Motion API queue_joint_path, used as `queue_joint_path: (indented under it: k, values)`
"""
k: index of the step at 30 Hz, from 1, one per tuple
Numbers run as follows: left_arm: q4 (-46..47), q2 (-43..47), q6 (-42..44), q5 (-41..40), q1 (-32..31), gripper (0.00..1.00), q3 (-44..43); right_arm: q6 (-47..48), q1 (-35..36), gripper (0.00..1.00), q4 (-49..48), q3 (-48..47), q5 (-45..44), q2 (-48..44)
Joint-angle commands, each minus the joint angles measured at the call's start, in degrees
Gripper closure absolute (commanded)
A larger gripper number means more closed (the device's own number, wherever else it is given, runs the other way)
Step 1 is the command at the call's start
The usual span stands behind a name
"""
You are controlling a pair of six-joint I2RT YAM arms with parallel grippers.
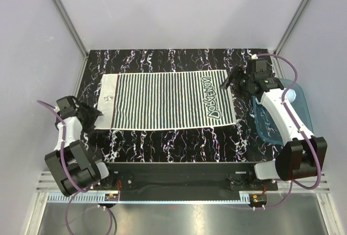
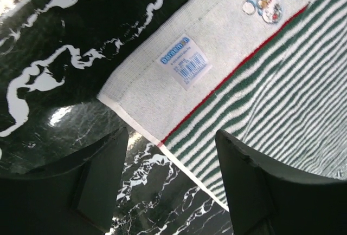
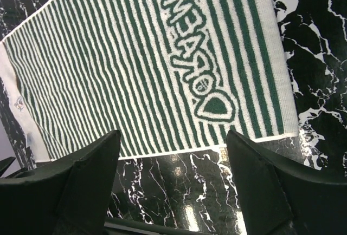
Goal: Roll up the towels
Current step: Fold the towel
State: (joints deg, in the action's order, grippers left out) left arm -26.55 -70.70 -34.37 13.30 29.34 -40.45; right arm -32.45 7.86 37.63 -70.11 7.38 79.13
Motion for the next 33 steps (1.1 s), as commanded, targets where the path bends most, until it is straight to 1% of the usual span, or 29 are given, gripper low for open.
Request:
queue_joint_path:
  k: [1,4,5,8,14,16,19,25,28,30,32,33]
  values:
    - [2.9,-0.76,-1.49,-4.5,0.19,0.31,0.54,0.36,0.14,0.14,-3.26,-1.08,2.99,-1.53]
    - [3.69,-1.37,-2.45,-7.84,-0.34,0.34,0.98,1.33,0.14,0.14,-3.52,-2.66,3.87,0.22]
    - [4.04,-2.33,-2.72,-8.29,-0.43,0.36,1.16,1.68,0.14,0.14,-3.61,-3.28,3.96,0.58]
    - [5.01,-4.53,-3.77,-11.44,-1.83,0.38,1.51,2.65,0.14,0.14,-3.96,-3.81,3.96,1.72]
    - [5.8,-8.05,-5.71,-16.99,-4.99,0.42,-0.07,4.5,-0.39,0.13,-4.23,-4.25,4.31,4.18]
    - [5.72,-8.93,-6.23,-18.74,-5.78,0.45,-0.77,4.58,-0.83,0.13,-4.93,-4.07,4.84,4.45]
    - [5.36,-10.95,-7.02,-20.32,-6.05,0.48,-2.09,4.58,-1.09,0.13,-5.28,-3.99,5.28,4.71]
    - [5.98,-14.64,-7.99,-21.3,-6.58,0.49,-2.53,5.11,-1.44,0.13,-4.84,-3.9,5.54,4.54]
    - [6.85,-15.7,-8.26,-21.3,-6.76,0.55,-2.53,5.55,-1.7,0.13,-4.75,-3.37,5.28,4.36]
    - [7.38,-16.14,-8.26,-21.3,-7.19,0.68,-2.71,5.47,-1.97,0.13,-5.02,-2.41,5.8,4.36]
    - [7.47,-16.23,-7.99,-21.39,-7.28,0.79,-2.71,5.38,-2.32,0.13,-5.11,-1.53,6.24,4.36]
    - [7.56,-16.31,-7.82,-21.39,-7.37,0.8,-2.88,5.38,-2.41,0.14,-5.19,-1.18,6.25,4.54]
